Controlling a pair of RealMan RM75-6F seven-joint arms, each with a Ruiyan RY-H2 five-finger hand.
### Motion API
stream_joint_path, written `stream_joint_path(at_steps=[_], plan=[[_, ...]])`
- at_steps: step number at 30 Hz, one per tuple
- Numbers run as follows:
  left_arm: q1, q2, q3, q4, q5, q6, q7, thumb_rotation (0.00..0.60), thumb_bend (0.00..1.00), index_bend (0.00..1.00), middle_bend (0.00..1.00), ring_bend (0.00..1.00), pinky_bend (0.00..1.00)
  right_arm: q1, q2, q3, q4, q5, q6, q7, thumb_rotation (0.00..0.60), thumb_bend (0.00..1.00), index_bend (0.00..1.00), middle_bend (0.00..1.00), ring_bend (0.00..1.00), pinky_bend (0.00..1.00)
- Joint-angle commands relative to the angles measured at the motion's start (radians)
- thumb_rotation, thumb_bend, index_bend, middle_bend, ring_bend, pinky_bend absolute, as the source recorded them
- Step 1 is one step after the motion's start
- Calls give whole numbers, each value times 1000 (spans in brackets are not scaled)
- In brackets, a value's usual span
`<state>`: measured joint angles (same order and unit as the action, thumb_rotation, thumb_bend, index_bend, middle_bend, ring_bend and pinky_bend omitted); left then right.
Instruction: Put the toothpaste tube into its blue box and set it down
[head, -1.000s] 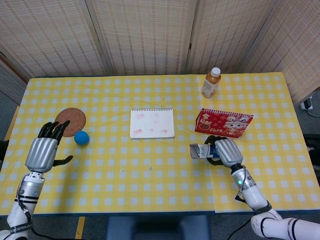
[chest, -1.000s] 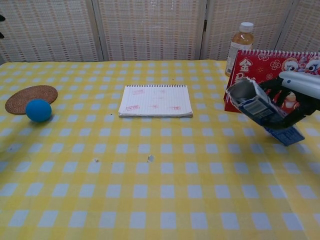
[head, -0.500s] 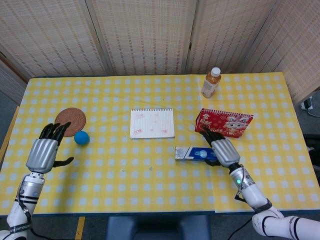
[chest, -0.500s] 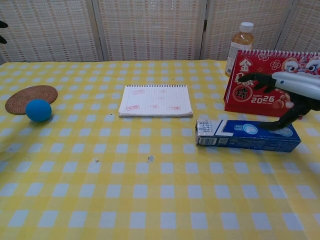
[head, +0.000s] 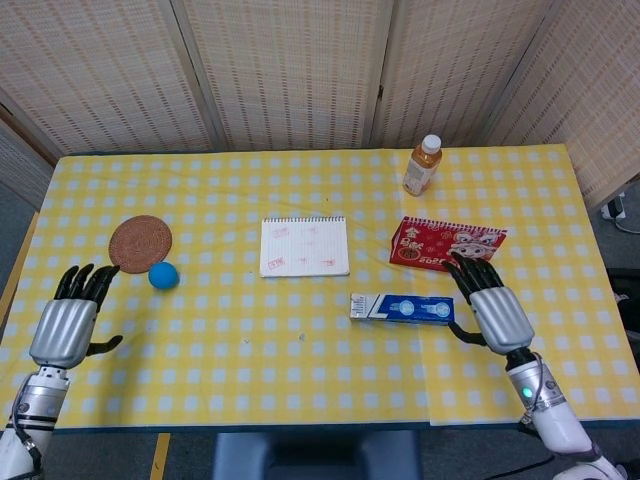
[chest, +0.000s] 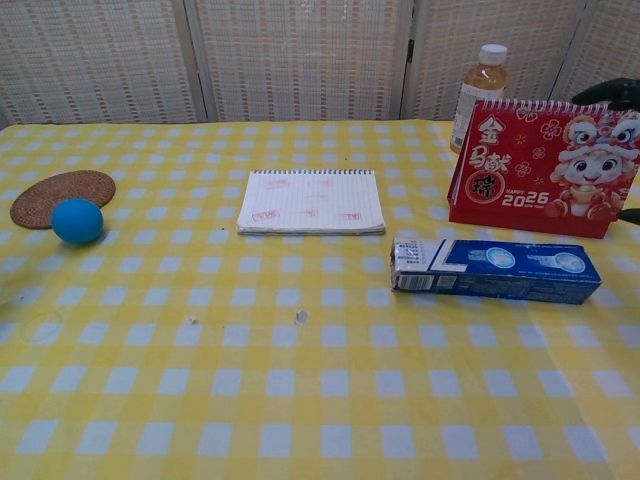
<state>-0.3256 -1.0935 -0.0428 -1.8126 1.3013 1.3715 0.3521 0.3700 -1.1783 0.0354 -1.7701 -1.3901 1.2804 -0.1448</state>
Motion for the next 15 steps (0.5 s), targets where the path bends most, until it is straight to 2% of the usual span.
stream_joint_path(at_steps=[1, 4, 7, 10, 15], plan=[[53, -9, 35, 24, 30, 50, -7, 600, 135, 22, 132, 60, 19, -103, 17, -48, 16, -75, 144, -16, 600, 303, 0, 0, 0, 0], [109, -32, 57, 64, 78, 125, -58, 600, 135, 23, 132, 59, 10, -177, -18, -62, 95, -138, 272, 42, 600, 303, 0, 0, 0, 0], [162, -70, 64, 147, 147, 218, -154, 600, 136, 44, 132, 60, 11, -227, -43, -71, 178, -162, 338, 107, 600, 303, 0, 0, 0, 0], [197, -94, 69, 197, 152, 247, -196, 600, 136, 55, 132, 60, 11, -245, -49, -74, 222, -149, 329, 143, 600, 303, 0, 0, 0, 0], [202, -75, 68, 196, 129, 196, -213, 600, 136, 53, 132, 60, 10, -233, -16, -79, 203, -139, 254, 153, 600, 303, 0, 0, 0, 0]])
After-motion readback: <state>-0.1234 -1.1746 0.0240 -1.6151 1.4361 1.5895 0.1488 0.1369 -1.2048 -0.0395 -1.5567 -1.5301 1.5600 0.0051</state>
